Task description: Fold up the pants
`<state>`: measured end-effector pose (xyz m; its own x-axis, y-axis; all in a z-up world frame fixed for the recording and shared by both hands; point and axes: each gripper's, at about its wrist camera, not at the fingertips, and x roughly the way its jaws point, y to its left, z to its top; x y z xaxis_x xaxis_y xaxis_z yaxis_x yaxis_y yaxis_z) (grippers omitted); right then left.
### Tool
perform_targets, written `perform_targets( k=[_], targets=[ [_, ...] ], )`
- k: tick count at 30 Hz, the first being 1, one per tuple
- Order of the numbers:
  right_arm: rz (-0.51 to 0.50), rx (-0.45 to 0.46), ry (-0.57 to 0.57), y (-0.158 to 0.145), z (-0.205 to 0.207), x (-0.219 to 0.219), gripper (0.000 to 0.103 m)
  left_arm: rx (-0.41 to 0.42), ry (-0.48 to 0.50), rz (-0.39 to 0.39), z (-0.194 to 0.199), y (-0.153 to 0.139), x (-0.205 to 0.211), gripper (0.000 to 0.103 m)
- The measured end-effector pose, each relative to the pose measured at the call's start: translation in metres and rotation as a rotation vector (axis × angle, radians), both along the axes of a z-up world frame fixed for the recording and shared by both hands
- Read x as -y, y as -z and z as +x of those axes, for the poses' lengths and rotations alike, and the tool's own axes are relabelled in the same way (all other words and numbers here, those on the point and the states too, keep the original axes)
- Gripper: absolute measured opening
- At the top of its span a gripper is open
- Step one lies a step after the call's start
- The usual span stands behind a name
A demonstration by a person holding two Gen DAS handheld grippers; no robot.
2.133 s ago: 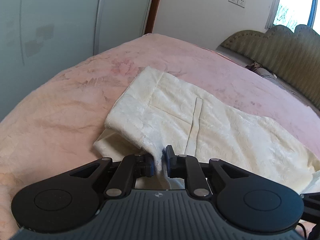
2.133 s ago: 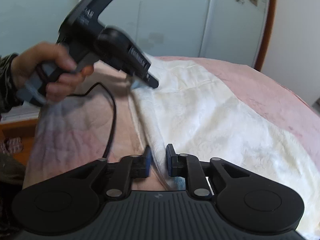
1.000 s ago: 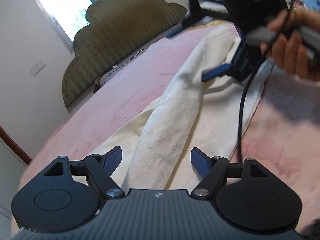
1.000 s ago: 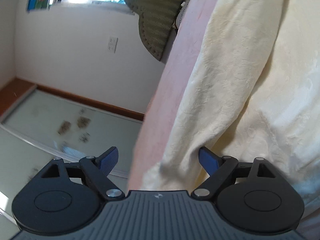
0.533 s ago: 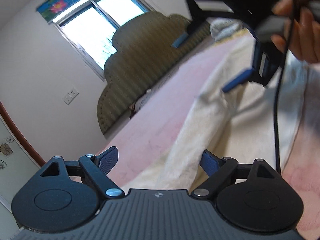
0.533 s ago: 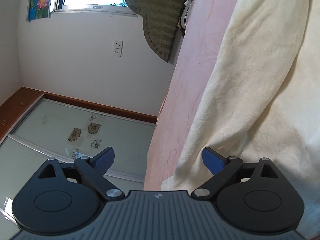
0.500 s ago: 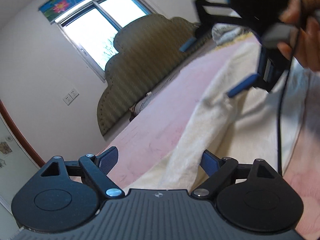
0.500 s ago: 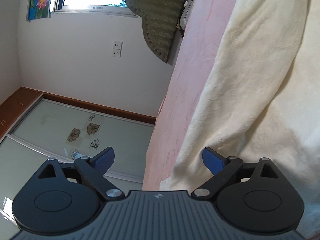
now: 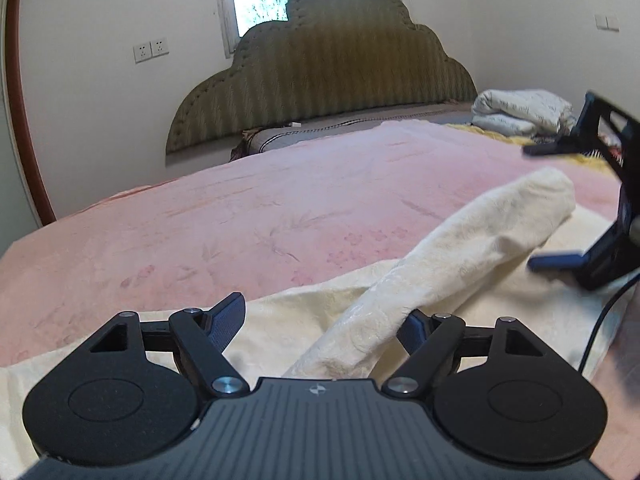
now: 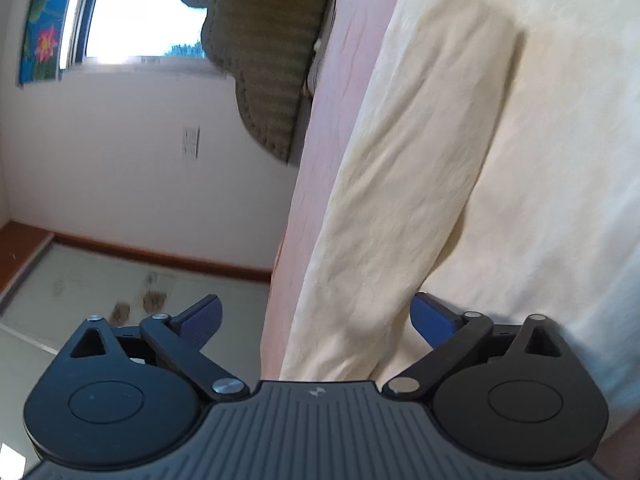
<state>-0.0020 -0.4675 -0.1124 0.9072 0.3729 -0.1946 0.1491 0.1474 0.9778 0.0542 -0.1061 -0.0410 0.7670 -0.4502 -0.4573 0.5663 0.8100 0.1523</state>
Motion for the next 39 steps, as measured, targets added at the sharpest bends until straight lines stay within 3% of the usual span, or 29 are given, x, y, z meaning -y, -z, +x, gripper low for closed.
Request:
perform_targets(
  k=[4, 7, 12, 15, 19, 21, 22, 24, 26, 32, 35, 37, 39],
  targets=[
    [0.008, 0.003, -0.127, -0.003, 0.017, -0.034, 0.102, 0.024, 0.010, -0.031, -0.003, -0.007, 0.000, 0.079],
    [0.000, 0.020, -0.128, -0.003, 0.025, -0.044, 0.102, 0.033, 0.022, -0.039, -0.007, -0.007, -0.001, 0.079],
    [0.069, 0.125, 0.146, 0.001, -0.001, -0.020, 0.102, 0.016, 0.040, -0.036, -0.005, -0.005, -0.003, 0.078],
    [0.027, 0.164, 0.326, 0.003, -0.027, 0.003, 0.102, -0.012, 0.063, -0.021, -0.006, 0.000, 0.000, 0.074],
    [-0.076, 0.189, 0.477, 0.004, -0.049, 0.038, 0.103, -0.050, 0.106, 0.004, -0.008, 0.009, 0.006, 0.065],
    [-0.115, 0.207, 0.457, 0.004, -0.042, 0.056, 0.103, -0.052, 0.121, 0.014, -0.007, 0.010, 0.008, 0.065],
    [-0.120, 0.173, 0.448, 0.004, -0.036, 0.062, 0.103, -0.047, 0.123, 0.021, -0.008, 0.012, 0.010, 0.064],
    [-0.049, 0.106, 0.437, 0.010, -0.032, 0.071, 0.103, -0.023, 0.120, 0.034, -0.008, 0.013, 0.011, 0.064],
    [0.016, 0.098, 0.379, 0.010, -0.029, 0.068, 0.103, 0.006, 0.112, 0.032, -0.009, 0.012, 0.012, 0.064],
    [0.045, 0.064, 0.060, 0.012, -0.024, 0.000, 0.103, -0.021, 0.093, -0.071, 0.001, 0.000, 0.010, 0.063],
    [0.045, 0.068, -0.038, 0.008, -0.004, -0.020, 0.103, -0.060, 0.084, -0.108, 0.007, -0.004, 0.007, 0.061],
    [0.048, 0.058, -0.052, 0.006, 0.009, -0.022, 0.103, -0.085, 0.087, -0.116, 0.010, -0.005, 0.005, 0.060],
    [-0.013, 0.074, 0.017, -0.003, 0.010, -0.015, 0.103, -0.103, 0.092, -0.100, 0.012, -0.002, 0.003, 0.060]
  ],
)
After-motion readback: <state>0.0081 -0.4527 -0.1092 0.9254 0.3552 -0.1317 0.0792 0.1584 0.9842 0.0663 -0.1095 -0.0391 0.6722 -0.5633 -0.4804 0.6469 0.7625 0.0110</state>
